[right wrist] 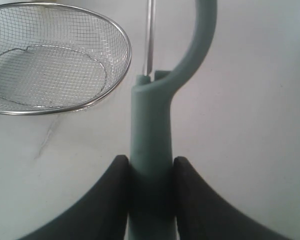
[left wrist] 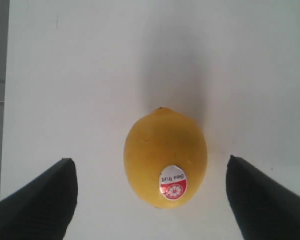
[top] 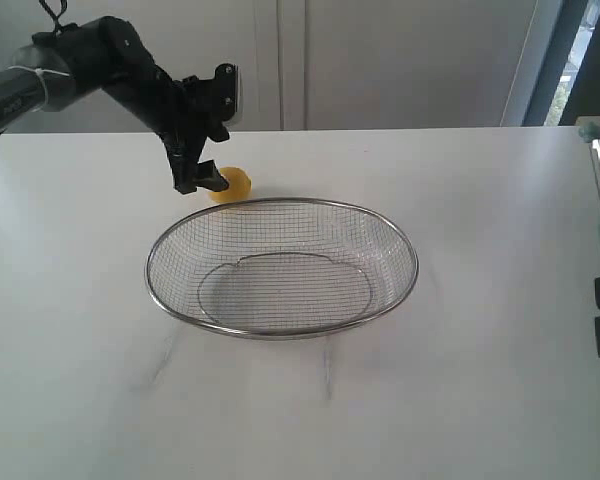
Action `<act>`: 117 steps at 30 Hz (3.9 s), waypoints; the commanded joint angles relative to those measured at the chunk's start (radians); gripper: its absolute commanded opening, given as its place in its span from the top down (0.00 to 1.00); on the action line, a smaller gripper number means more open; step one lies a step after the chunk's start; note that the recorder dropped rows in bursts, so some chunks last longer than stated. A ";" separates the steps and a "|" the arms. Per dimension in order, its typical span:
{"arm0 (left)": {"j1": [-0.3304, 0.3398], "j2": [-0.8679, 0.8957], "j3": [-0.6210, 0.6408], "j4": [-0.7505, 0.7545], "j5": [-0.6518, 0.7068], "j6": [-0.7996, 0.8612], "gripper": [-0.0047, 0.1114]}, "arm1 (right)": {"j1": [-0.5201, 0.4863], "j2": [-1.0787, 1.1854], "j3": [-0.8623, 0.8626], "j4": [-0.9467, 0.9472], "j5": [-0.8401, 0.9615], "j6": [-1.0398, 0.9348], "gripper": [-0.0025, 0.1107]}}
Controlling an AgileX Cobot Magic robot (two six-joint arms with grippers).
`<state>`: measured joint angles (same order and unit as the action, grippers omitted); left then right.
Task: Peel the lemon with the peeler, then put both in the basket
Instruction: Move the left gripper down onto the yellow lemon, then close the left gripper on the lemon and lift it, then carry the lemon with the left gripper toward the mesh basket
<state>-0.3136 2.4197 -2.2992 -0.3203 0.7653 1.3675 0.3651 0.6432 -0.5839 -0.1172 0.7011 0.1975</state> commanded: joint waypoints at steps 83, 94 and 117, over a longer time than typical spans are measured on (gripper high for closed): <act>0.126 -0.283 0.008 -0.097 0.456 -0.493 0.96 | -0.007 -0.004 0.005 -0.012 -0.010 -0.011 0.98; 0.149 -0.597 0.355 -0.109 0.456 -0.475 0.96 | -0.007 -0.004 0.005 -0.012 -0.012 -0.011 0.98; 0.221 -1.611 1.495 -0.491 0.077 -0.428 0.96 | -0.007 -0.004 0.005 -0.012 -0.010 -0.011 0.98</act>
<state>-0.0958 0.8309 -0.8452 -0.7008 0.8548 0.9352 0.3651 0.6432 -0.5839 -0.1172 0.7011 0.1975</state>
